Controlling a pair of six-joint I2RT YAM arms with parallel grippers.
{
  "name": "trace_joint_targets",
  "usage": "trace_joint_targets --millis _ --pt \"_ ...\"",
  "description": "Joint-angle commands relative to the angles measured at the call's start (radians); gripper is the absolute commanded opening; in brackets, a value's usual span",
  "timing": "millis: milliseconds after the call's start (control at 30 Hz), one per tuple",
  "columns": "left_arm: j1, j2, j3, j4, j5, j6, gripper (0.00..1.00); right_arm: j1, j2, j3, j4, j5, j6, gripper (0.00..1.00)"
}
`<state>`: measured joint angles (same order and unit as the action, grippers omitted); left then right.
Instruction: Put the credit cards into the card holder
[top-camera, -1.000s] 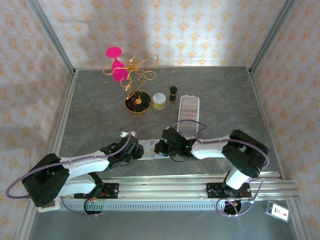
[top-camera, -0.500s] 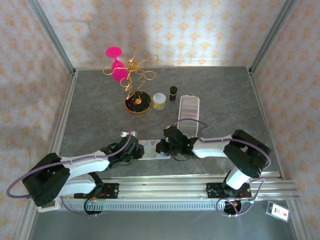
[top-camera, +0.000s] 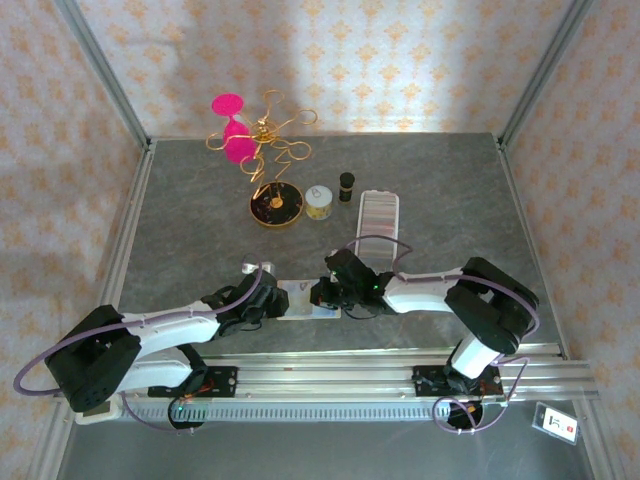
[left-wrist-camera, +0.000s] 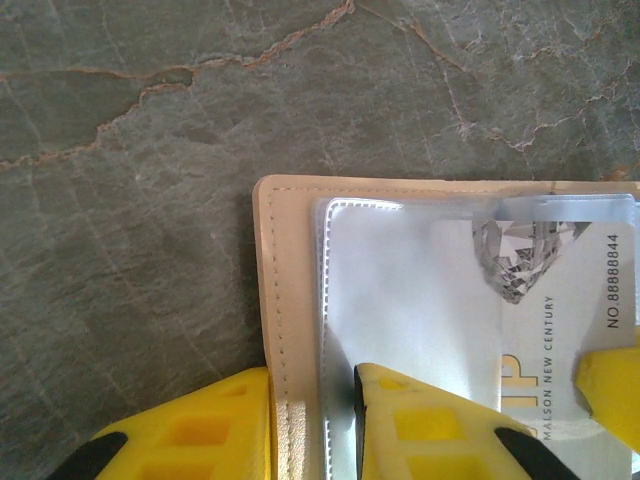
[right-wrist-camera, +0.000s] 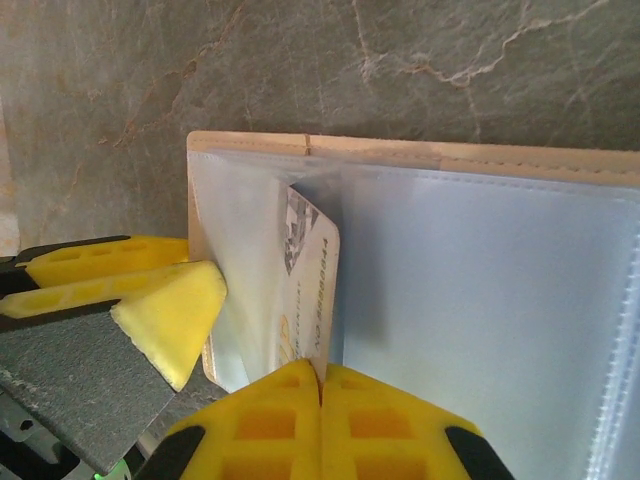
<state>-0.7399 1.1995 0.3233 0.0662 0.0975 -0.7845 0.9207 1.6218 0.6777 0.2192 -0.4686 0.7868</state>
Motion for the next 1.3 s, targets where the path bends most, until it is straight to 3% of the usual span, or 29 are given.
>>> trace_joint_targets --millis 0,33,167,267,367,500,733,1133,1267 --pt "-0.012 0.023 -0.021 -0.028 0.059 0.001 0.24 0.007 0.026 0.028 -0.051 0.010 -0.021 0.05" --pt "-0.011 0.023 -0.021 -0.026 0.059 0.002 0.24 0.007 0.027 0.031 -0.061 0.023 -0.019 0.13" --pt "-0.011 0.021 -0.019 -0.031 0.060 0.002 0.24 0.007 0.018 0.037 -0.087 0.067 -0.022 0.22" --pt "-0.010 0.015 -0.023 -0.034 0.060 0.002 0.24 0.010 0.006 0.062 -0.160 0.134 -0.041 0.24" --pt "-0.011 0.008 -0.024 -0.034 0.061 0.001 0.24 0.015 0.008 0.080 -0.199 0.167 -0.057 0.23" --pt "-0.012 0.001 -0.032 -0.030 0.065 -0.005 0.21 0.031 0.041 0.104 -0.193 0.147 -0.058 0.13" --pt "-0.012 0.001 -0.041 -0.016 0.076 -0.009 0.20 0.061 0.095 0.163 -0.201 0.141 -0.058 0.09" --pt "-0.013 -0.018 -0.057 0.001 0.076 -0.023 0.21 0.076 0.091 0.171 -0.135 0.102 -0.011 0.08" --pt "-0.014 -0.023 -0.059 0.002 0.072 -0.027 0.21 0.076 0.069 0.161 -0.167 0.157 -0.004 0.09"
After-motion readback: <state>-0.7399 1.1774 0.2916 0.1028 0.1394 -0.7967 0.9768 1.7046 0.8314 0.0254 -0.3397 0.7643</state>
